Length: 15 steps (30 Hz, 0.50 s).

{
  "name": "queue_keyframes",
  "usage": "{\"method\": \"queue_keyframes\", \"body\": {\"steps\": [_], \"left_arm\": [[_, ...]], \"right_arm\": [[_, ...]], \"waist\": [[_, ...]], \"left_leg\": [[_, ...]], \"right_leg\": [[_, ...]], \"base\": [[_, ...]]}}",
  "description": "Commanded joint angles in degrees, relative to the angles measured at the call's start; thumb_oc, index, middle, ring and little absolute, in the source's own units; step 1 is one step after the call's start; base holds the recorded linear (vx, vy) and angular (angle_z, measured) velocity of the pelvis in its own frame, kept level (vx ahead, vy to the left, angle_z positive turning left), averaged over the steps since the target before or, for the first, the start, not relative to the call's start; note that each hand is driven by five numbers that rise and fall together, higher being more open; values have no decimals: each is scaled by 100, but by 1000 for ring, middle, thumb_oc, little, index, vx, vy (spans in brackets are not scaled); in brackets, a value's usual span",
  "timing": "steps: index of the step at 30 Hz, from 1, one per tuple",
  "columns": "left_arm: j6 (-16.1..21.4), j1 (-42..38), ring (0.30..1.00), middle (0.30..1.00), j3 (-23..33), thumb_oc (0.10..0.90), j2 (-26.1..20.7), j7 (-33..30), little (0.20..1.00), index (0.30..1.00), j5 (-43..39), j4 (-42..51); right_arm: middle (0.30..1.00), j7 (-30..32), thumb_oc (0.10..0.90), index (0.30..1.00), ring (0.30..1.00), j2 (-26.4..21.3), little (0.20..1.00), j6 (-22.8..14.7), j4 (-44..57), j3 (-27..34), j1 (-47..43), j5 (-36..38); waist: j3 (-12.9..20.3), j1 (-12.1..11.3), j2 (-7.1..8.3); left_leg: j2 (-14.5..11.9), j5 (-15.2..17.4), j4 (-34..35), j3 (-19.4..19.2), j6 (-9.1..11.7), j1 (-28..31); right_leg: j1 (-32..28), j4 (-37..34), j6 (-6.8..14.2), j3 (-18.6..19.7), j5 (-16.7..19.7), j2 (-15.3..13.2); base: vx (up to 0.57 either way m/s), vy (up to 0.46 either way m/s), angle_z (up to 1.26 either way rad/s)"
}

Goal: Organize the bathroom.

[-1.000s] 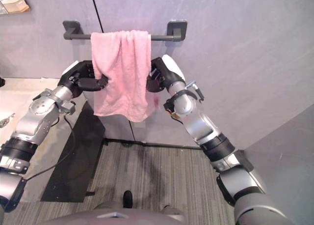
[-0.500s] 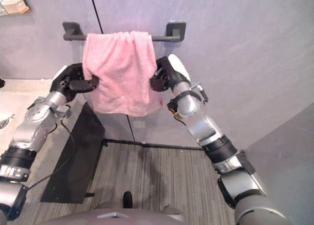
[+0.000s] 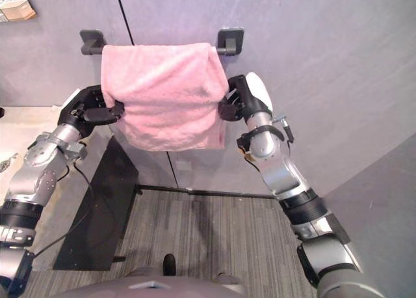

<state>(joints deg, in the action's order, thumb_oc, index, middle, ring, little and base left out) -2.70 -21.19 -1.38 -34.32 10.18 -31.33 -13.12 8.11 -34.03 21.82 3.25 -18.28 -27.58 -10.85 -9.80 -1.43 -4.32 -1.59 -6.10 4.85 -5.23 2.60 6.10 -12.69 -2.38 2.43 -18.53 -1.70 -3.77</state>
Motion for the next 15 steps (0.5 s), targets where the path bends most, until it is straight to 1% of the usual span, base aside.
{"method": "queue_keyframes", "body": {"steps": [1,8,10,15], "left_arm": [[272,212,900,900,263,800,-311,-47,900,900,-219,84],[19,684,900,900,313,800,24,-60,900,900,-285,18],[25,928,900,900,395,800,160,-28,900,900,-229,-16],[57,1306,900,900,533,800,315,18,900,900,-193,-84]], "right_arm": [[900,132,800,900,900,-311,900,-152,138,249,238,-261],[900,-115,800,900,900,-192,900,-250,27,248,673,-229],[900,-153,800,900,900,-159,900,-342,21,301,887,-260],[900,-186,800,900,900,-107,900,-457,10,367,1223,-343]], "waist": [[554,-144,44],[537,-177,73],[524,-187,87],[502,-198,91]], "left_leg": [[-249,524,-167,-160,439,107],[-239,530,-182,-124,425,103],[-246,530,-202,-123,420,89],[-245,531,-204,-124,405,81]], "right_leg": [[474,342,411,444,-258,-192],[461,330,417,409,-249,-197],[461,329,410,401,-248,-196],[477,327,406,403,-238,-191]], "base": [[0,0,0],[-4,-10,0],[0,0,0],[-16,-11,0]]}}
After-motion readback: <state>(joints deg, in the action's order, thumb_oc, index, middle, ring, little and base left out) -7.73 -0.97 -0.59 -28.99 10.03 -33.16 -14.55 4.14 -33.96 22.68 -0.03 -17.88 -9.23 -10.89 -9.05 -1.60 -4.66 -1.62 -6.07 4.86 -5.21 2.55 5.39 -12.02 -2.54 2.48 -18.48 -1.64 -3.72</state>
